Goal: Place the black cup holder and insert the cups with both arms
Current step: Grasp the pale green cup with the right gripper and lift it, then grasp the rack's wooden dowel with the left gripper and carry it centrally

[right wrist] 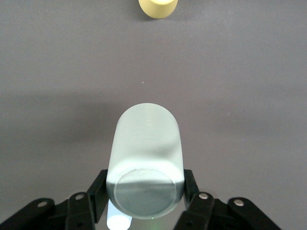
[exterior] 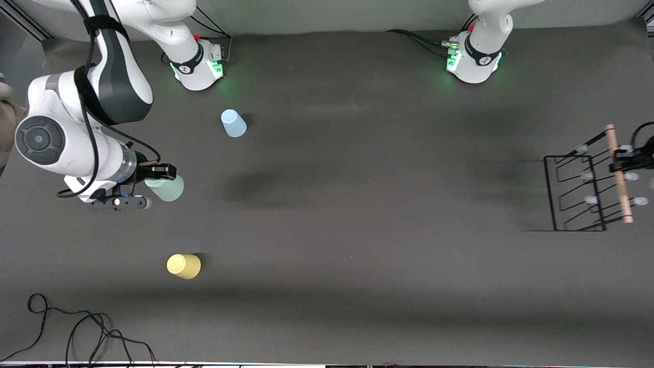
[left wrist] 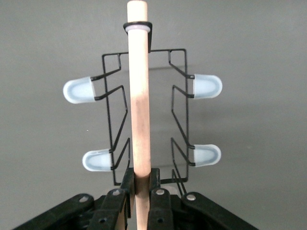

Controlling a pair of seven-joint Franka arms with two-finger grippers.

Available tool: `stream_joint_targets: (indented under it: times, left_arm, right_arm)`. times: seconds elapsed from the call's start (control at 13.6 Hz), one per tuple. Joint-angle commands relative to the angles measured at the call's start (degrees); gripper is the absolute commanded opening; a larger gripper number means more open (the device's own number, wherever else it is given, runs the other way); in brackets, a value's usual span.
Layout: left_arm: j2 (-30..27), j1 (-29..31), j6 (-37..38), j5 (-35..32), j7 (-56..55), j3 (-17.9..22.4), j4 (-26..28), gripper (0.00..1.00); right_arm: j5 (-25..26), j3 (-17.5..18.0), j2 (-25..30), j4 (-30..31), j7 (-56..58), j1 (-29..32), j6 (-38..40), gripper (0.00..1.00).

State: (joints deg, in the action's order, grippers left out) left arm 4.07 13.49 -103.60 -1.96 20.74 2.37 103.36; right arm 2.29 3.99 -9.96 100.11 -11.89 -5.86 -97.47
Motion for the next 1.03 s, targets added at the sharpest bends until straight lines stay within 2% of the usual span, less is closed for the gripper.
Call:
stream_joint_targets:
  times: [0.0,0.15,0.44,0.81,0.96]
  left_arm:
    - [0.50,-5.82,7.16,1.69,-6.55,-1.22,-7.02,0.00]
    - [0.58,-12.05,9.20,3.71,-16.29,-2.19,-9.05,0.00]
    - [3.12,-26.55,8.77,6.71,-38.87,-3.69,-12.91,0.00]
    - [16.38,-45.36,7.72,6.27,-64.99,-3.87,-25.73,0.00]
    - [21.13,-51.34,3.34,5.66,-72.47,-3.87,-29.08,0.00]
  right_arm:
    - [-1.23,-0.21,-1.46,-3.43,-0.42,0.32,1.40,0.20]
    - [-1.32,-0.12,-1.46,-3.78,-0.33,0.06,1.31,0.16]
    - [-5.37,-0.47,-1.55,-5.01,-0.16,0.32,1.31,0.15]
    - [-5.10,-0.56,-0.58,-6.49,-0.15,0.15,4.47,0.14]
    - [-5.19,-0.56,-0.58,-7.21,-0.06,0.15,5.62,0.13]
